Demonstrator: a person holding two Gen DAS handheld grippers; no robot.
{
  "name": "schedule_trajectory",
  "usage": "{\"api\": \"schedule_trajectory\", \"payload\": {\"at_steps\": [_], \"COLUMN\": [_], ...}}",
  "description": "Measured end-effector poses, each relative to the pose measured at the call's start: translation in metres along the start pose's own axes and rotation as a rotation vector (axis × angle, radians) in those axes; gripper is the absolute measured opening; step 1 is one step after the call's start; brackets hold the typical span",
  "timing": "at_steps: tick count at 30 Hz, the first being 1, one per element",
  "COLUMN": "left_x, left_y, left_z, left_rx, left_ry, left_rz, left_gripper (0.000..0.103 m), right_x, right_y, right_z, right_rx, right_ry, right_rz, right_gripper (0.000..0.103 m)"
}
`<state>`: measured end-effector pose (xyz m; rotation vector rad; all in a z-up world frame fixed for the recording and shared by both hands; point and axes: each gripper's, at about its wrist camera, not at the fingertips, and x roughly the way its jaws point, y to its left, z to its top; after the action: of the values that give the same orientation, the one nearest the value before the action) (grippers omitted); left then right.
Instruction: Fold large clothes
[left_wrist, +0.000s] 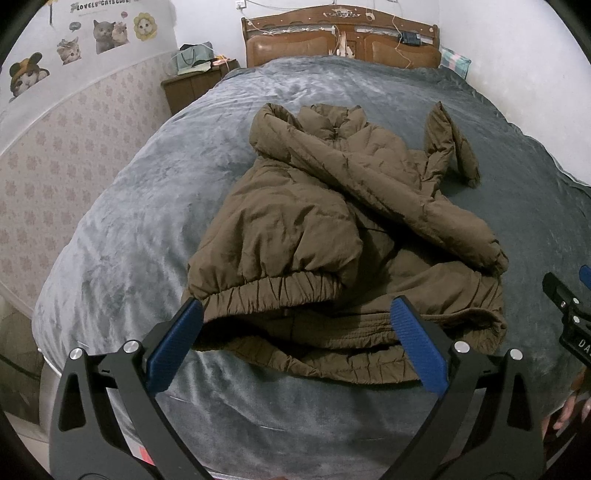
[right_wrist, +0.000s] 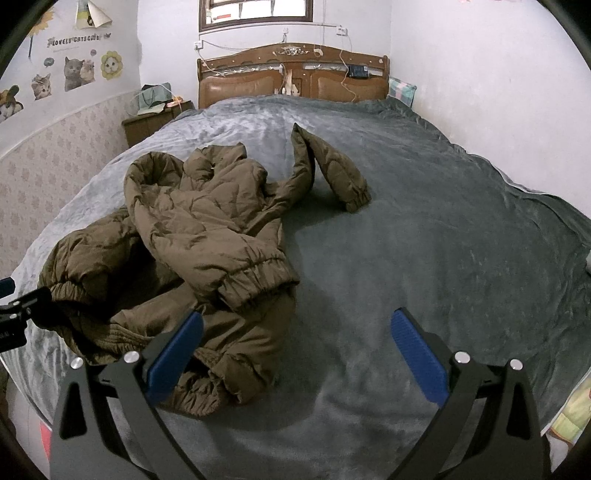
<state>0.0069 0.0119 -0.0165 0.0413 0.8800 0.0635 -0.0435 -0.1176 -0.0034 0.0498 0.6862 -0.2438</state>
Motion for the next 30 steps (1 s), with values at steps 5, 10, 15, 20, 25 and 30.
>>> {"api": "schedule_trajectory", "payload": {"at_steps": [5,10,15,20,25,30], "left_x": [0.0,0.004,0.005,0.007,0.009,0.01], "left_y": [0.0,0.001,0.001,0.002,0.002,0.002], "left_z": [0.0,-0.001,-0.002,-0.002,-0.002,-0.003], "left_rx": [0.0,-0.01,-0.009,-0.007,-0.011,-0.013], "left_ry": [0.002,0.014,0.01,0.008,0.014,0.004], "left_rz": [0.002,0.001,-0.001,-0.003,-0.004,0.0], "left_gripper": [0.1,0.1,0.1,0.1,0.1,0.1], "right_x": [0.002,0.003,0.004,0.007,0.008,0.008], "right_y": [0.0,0.001,0.002,0.004,0.005,0.004], "right_z": [-0.001,-0.002,-0.003,-0.003,-0.004,-0.004], "right_rx": [0.001,-0.001,-0.002,-0.005,-0.003,0.004], "right_ry": [0.007,0.01,0.012,0.019,0.019,0.011], "right_rz": [0.002,0.002,0.002,0.001,0.001,0.001], "right_gripper": [0.101,0.101,0.101,0.101,0.101,0.101]}}
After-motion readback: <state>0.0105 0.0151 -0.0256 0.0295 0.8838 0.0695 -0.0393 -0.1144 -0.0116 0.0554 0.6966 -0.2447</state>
